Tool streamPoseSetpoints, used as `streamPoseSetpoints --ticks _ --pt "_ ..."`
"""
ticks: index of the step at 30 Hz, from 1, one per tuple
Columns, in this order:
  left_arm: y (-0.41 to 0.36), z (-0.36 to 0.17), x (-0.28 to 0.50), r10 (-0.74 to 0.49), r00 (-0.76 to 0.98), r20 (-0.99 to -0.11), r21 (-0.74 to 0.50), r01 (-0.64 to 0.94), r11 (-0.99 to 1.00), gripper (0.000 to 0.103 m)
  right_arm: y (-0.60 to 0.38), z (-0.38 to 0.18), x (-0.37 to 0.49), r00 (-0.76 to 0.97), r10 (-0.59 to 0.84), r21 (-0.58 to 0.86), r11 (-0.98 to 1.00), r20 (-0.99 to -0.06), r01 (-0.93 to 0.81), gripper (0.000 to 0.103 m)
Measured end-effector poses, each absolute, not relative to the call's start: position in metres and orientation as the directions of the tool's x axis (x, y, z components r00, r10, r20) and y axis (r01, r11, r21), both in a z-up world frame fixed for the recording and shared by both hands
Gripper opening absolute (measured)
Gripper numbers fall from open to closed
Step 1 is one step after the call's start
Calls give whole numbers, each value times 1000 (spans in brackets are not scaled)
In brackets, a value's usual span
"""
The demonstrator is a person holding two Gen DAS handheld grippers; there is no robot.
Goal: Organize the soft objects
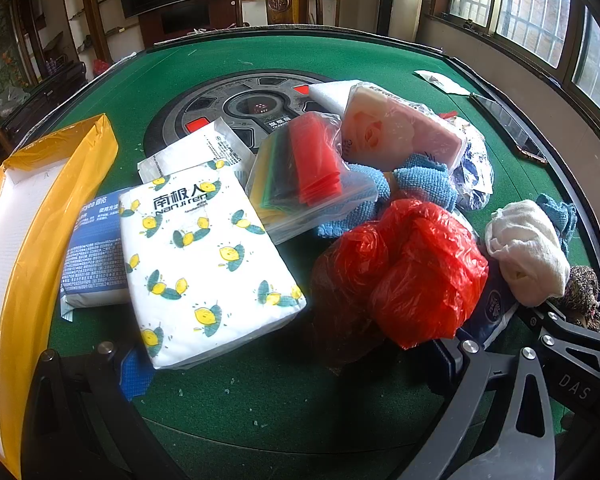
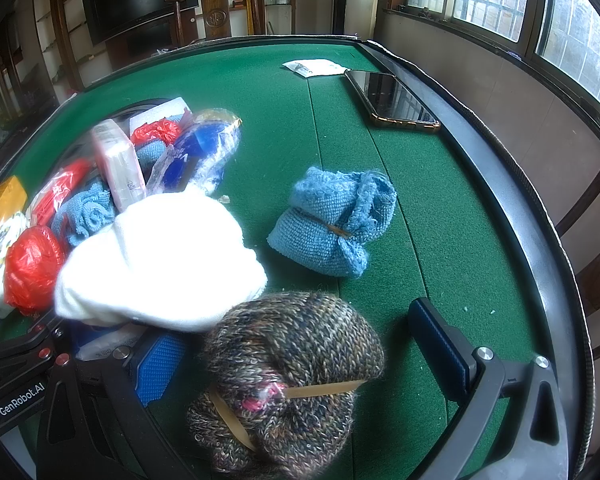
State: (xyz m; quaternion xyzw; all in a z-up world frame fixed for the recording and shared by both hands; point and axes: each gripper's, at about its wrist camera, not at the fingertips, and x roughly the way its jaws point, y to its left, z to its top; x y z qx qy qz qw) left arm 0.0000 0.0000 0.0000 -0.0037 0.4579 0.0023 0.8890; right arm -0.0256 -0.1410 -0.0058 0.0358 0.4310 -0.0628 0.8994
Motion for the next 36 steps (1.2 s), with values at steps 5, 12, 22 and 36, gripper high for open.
streamPoseSetpoints --ticks 5,12,22,36 --pt "0 0 0 1 581 -814 -5 -7 1000 103 -141 -6 -26 621 -82 11 990 -780 144 102" --pt "-1 0 -1 -21 579 -815 -4 30 1000 103 -141 -5 -26 621 -82 10 990 -780 144 102" --pt "0 2 -5 -23 578 -815 -6 31 1000 103 -142 -6 -28 622 -67 12 992 -780 122 102" --pt "0 1 -3 -32 568 -822 -3 52 999 103 -139 -5 -30 575 -75 19 987 -815 157 102"
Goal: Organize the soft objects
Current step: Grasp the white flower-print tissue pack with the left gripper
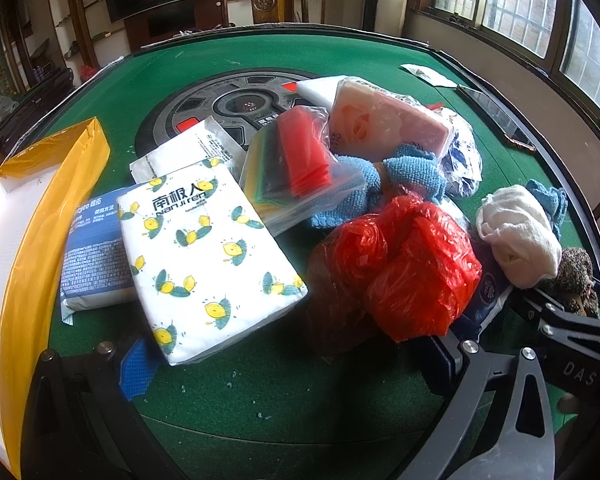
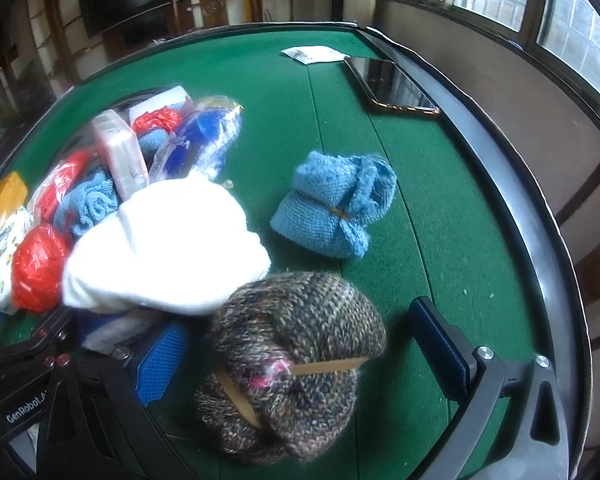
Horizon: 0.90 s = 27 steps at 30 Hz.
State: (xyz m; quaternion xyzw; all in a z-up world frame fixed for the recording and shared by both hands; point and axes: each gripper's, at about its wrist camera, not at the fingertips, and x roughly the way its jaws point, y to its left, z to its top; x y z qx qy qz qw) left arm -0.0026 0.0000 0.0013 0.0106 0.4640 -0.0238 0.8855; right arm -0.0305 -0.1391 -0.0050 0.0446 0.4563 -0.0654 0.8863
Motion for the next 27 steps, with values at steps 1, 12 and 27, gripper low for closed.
streamPoseSetpoints --ticks 1,12,27 --pt "0 2 -2 -35 559 -828 0 62 998 103 -139 -5 -30 570 -77 19 987 -818 160 102" --pt "1 1 -6 -53 552 -832 -5 87 996 103 -141 -1 -53 541 -91 -34 993 -836 114 101" --pt "47 48 -46 -219 621 -753 -151 160 975 91 -152 90 -102 852 28 137 989 -522 51 102"
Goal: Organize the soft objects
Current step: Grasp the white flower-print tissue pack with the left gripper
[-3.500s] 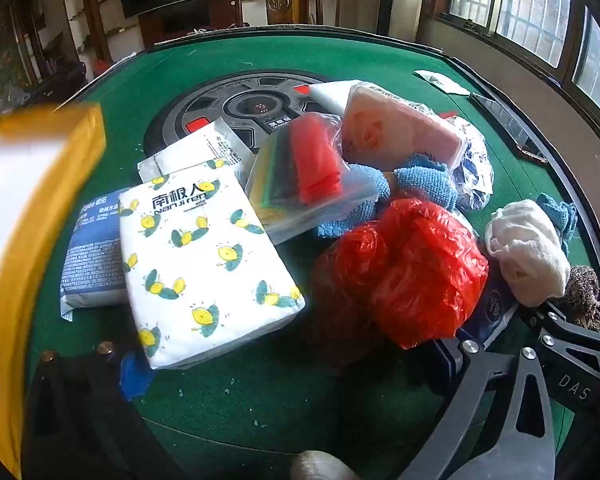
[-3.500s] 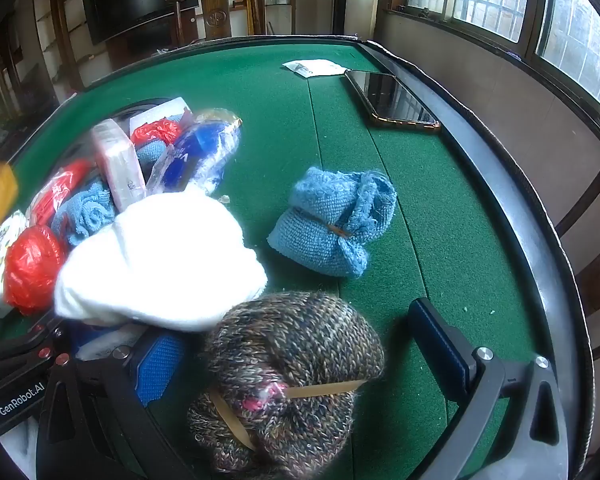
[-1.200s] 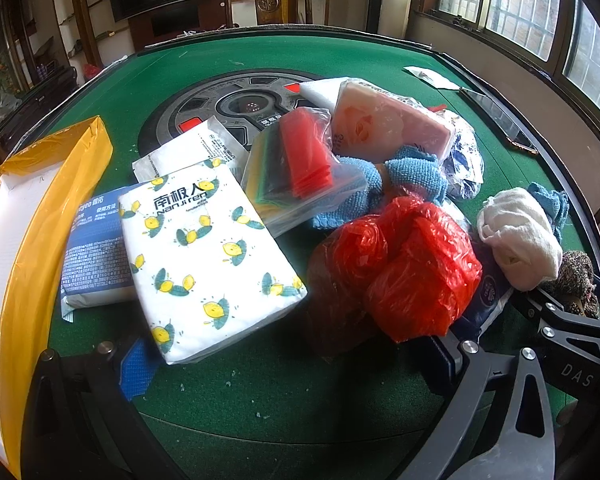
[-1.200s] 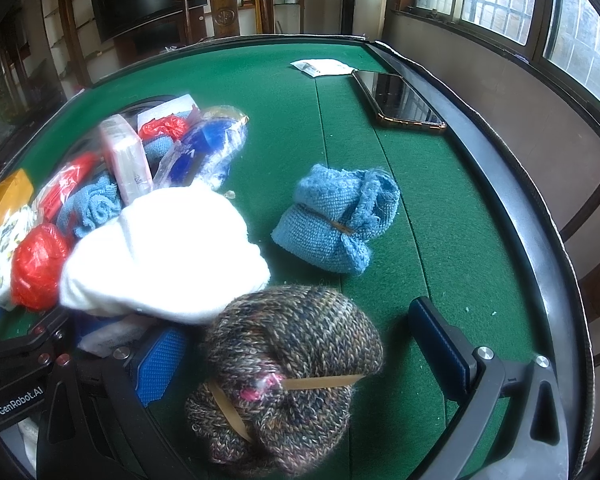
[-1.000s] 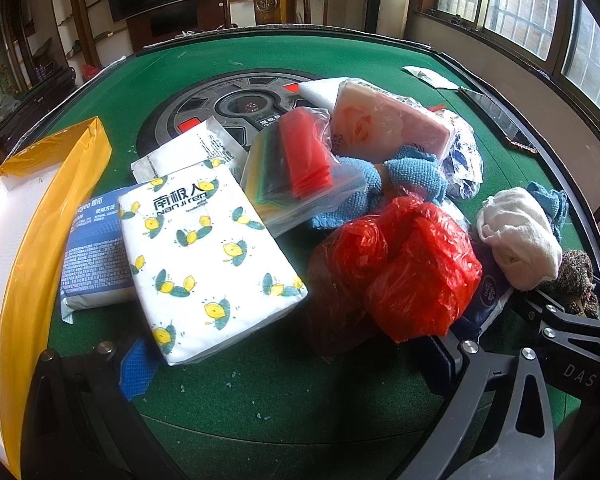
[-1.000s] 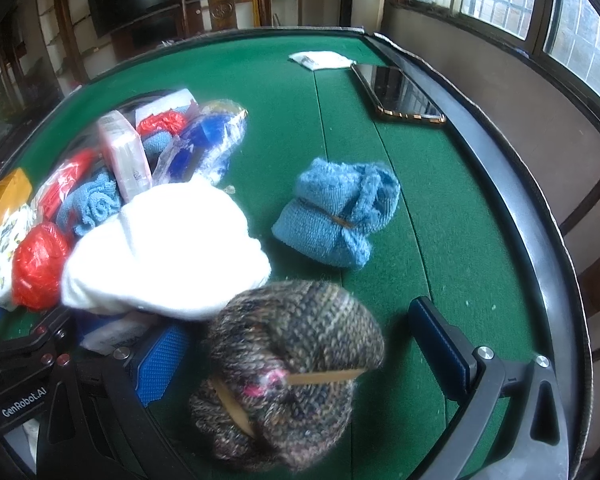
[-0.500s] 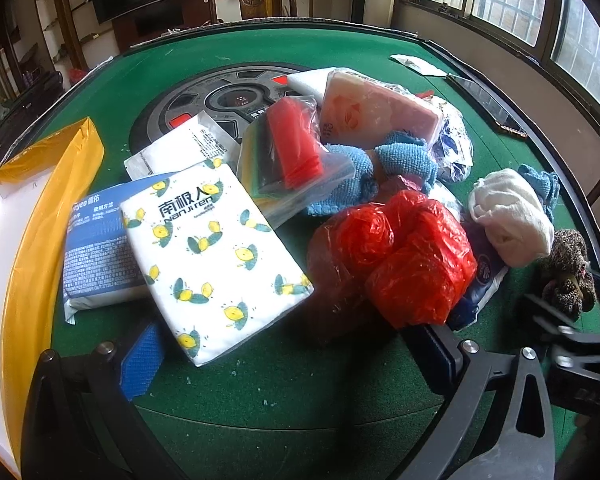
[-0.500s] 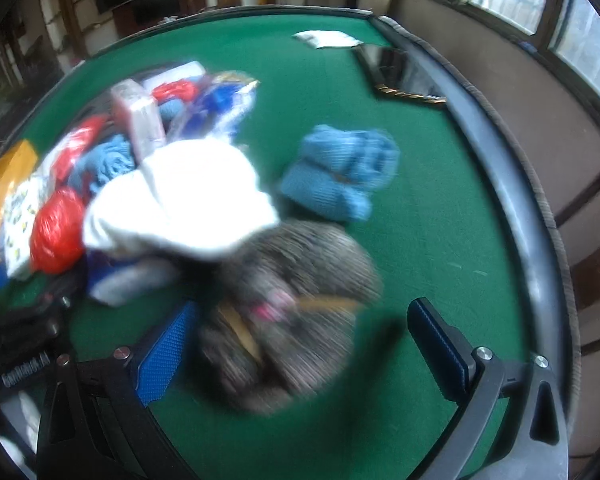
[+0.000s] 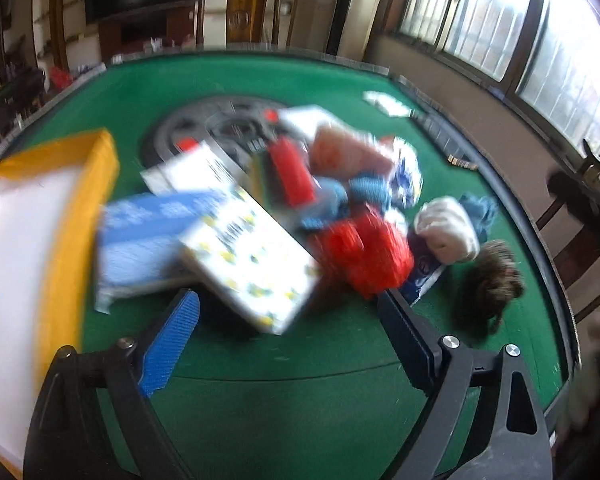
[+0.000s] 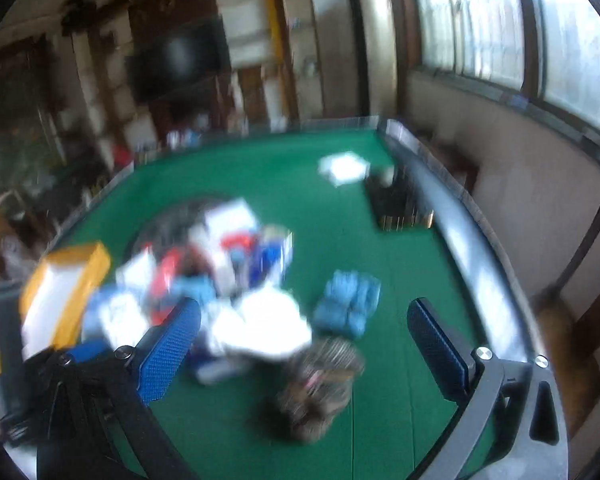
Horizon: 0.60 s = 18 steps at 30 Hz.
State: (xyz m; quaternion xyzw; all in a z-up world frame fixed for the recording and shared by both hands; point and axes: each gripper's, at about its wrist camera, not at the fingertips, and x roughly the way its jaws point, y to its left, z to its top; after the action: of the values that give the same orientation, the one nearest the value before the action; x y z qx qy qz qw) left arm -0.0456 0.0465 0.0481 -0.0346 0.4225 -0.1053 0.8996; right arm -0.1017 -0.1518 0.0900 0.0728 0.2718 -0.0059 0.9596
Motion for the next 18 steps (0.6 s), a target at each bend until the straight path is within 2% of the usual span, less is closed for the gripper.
streamPoseSetpoints --ticks 2,4,5,7,9,10,11,14,18 --pt "61 57 -52 -207 636 -743 -141 154 978 91 -152 95 -102 895 -28 143 984 -446 102 102" --pt "74 62 -55 -202 648 -734 -142 144 979 92 -155 81 -66 834 11 177 979 -552 105 102" --pt "79 63 -54 -188 649 -737 -131 136 982 92 -155 74 -54 820 34 213 971 -572 109 102" --pt "84 64 -51 -173 650 -740 -110 136 985 92 -164 54 -45 828 57 293 947 -558 132 102" --pt "87 59 -44 -155 634 -758 -103 118 988 92 -167 38 -45 826 13 277 945 -564 174 102" --pt "88 56 -39 -166 618 -769 -124 110 986 92 -173 37 -43 811 29 299 937 -584 182 101" --pt "90 53 -37 -182 604 -776 -152 101 983 92 -177 40 -46 831 44 328 929 -554 169 101" --pt "85 42 -23 -226 565 -793 -224 74 972 91 -182 44 -52 848 -22 287 936 -530 204 102" --pt "68 32 -7 -221 559 -799 -220 71 973 91 -189 40 -45 825 12 303 933 -565 195 101"
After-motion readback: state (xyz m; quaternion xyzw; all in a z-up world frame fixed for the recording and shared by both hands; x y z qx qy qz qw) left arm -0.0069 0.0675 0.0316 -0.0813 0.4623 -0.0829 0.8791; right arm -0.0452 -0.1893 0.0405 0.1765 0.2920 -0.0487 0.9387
